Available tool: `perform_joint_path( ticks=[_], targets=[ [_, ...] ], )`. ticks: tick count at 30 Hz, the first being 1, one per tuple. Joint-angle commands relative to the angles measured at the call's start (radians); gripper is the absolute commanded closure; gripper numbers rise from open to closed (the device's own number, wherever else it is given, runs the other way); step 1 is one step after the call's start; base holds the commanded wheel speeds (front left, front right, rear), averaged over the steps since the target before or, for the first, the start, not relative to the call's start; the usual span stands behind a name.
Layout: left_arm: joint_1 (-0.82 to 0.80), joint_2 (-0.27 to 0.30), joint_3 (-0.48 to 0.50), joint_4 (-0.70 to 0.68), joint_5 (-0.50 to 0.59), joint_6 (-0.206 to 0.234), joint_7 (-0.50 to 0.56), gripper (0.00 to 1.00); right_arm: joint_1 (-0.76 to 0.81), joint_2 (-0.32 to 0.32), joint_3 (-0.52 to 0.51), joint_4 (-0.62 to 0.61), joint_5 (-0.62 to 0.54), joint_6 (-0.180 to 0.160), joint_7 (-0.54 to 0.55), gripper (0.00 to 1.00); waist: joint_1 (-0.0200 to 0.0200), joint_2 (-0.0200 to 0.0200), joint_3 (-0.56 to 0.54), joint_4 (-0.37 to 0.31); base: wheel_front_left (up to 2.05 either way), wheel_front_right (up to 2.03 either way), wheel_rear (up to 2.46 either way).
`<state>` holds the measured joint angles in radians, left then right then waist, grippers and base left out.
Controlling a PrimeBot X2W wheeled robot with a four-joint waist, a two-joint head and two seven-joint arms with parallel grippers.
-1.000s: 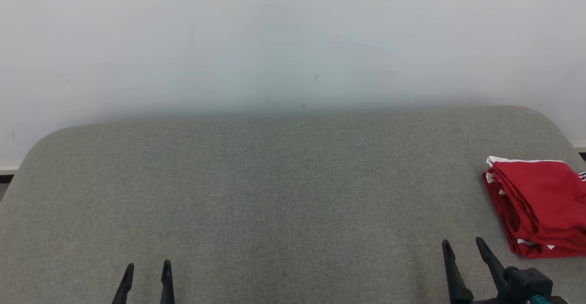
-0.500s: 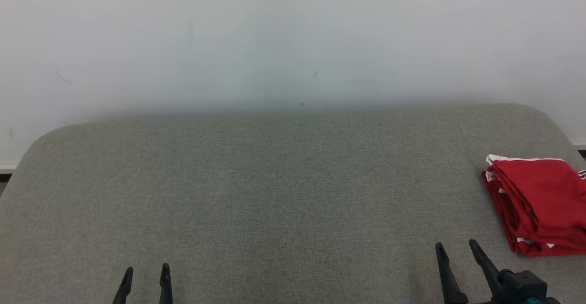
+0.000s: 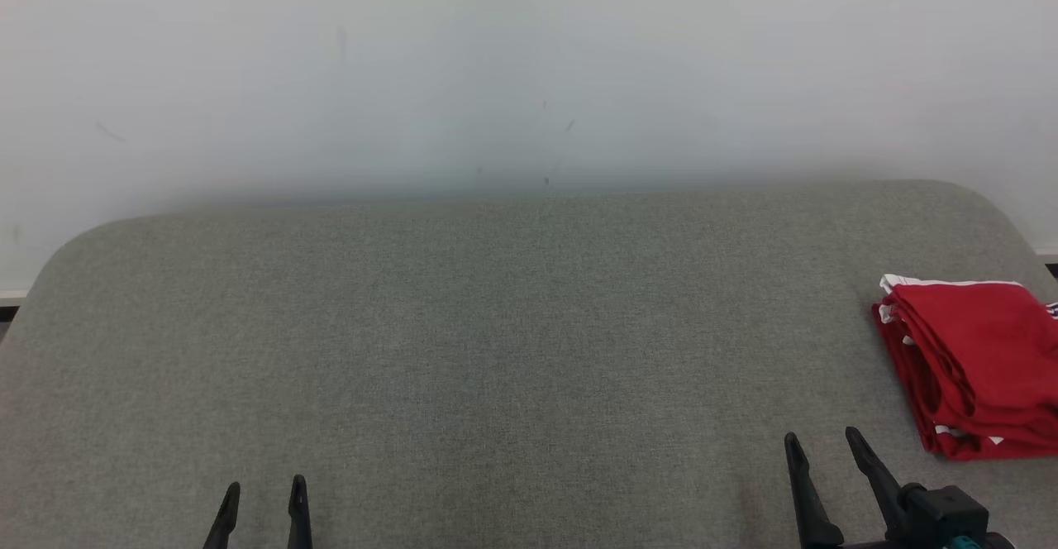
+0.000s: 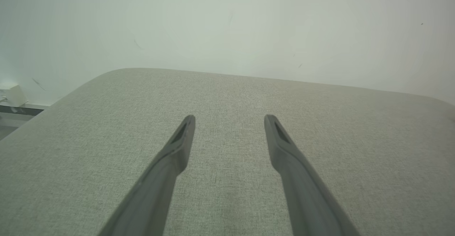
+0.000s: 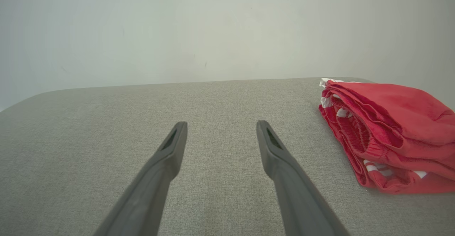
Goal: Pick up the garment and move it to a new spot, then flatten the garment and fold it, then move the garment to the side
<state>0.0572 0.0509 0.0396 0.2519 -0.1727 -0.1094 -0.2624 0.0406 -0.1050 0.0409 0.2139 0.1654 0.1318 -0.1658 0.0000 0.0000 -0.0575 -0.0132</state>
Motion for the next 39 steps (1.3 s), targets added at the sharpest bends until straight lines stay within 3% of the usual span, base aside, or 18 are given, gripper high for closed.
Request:
perform_joint_path(
  ticks=[1,16,17,20,39],
  targets=[
    [-0.009,-0.001,0.000,0.000,-0.001,0.002,-0.003,0.00,0.004,0.000,-0.001,-0.001,0.000,-0.003,0.002,0.00,0.0000,0.0000,0.001,0.000,0.00,0.00,0.00],
    [-0.016,-0.001,-0.003,-0.005,-0.029,0.004,-0.003,0.00,0.002,0.001,0.002,-0.003,0.005,-0.003,0.005,0.00,0.0000,0.0000,0.007,0.001,0.00,0.00,0.00],
    [-0.001,-0.001,-0.003,0.001,-0.021,0.004,0.000,1.00,0.001,0.000,0.002,0.002,0.001,0.000,0.007,1.00,0.0000,0.0000,0.007,0.001,0.00,0.00,0.00],
    [0.004,-0.004,0.000,0.027,-0.030,0.003,0.009,1.00,0.007,0.002,0.002,0.026,0.010,0.000,0.011,1.00,0.0000,0.0000,0.007,0.001,0.00,0.00,0.00],
    [-0.038,-0.003,0.018,0.018,-0.361,-0.003,0.095,1.00,-0.032,0.014,-0.036,0.025,0.347,0.000,0.075,1.00,0.0000,0.0000,0.015,0.003,0.00,0.00,0.00]
  ],
)
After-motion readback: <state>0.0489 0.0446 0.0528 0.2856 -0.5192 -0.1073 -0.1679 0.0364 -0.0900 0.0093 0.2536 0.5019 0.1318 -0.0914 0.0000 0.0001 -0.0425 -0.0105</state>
